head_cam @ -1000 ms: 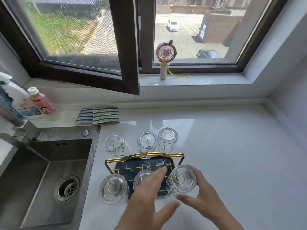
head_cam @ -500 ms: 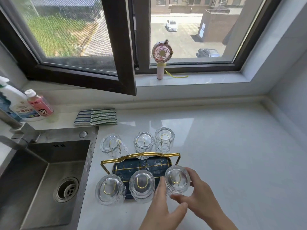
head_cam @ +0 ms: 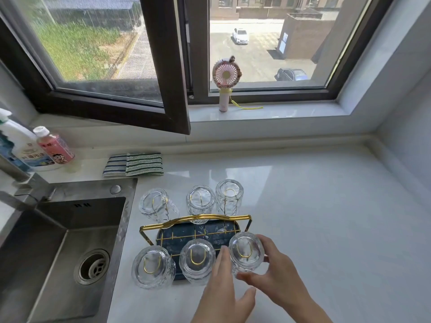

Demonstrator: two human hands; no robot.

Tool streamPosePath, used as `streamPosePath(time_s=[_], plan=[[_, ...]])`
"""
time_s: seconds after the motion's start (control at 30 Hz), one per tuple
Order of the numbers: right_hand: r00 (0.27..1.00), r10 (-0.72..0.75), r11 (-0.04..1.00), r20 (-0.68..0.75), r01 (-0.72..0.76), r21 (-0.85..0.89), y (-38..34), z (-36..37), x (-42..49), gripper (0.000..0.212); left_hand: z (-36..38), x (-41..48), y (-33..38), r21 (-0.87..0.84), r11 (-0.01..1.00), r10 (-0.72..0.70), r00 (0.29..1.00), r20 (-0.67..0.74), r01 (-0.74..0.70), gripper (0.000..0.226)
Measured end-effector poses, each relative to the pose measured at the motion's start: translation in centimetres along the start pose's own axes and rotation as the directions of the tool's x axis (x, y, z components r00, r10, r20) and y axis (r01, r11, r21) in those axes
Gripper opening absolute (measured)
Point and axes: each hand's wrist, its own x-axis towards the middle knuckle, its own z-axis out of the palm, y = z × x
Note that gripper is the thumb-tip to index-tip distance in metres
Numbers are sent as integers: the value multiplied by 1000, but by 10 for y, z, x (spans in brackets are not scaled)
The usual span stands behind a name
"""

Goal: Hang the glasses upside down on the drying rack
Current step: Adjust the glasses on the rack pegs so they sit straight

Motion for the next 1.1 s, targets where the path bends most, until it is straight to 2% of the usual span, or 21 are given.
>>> streamPosePath(time_s=[0.03,0.1,0.17,0.5,1.1], plan=[[999,-4,1000,-35,4,-11,2,-1,1,71,5,2,-17,89,996,26,999,-43,-22,90],[999,-20,999,-39,19,-33,5,-1,2,71,12,2,-29,216,973,88,996,-34,-78,95],[999,-23,999,-49,21,-37,5,1,2,71,16,10,-31,259,958,146,987,-63,-125,93],[997,-39,998,-64,36,-48,4,0,1,66,15,27,-39,279,950,165,985,-57,-143,77],[999,-34,998,-37,31,-60,4,-1,2,64,14,29,-43,254,953,189,979,-76,-164,76]])
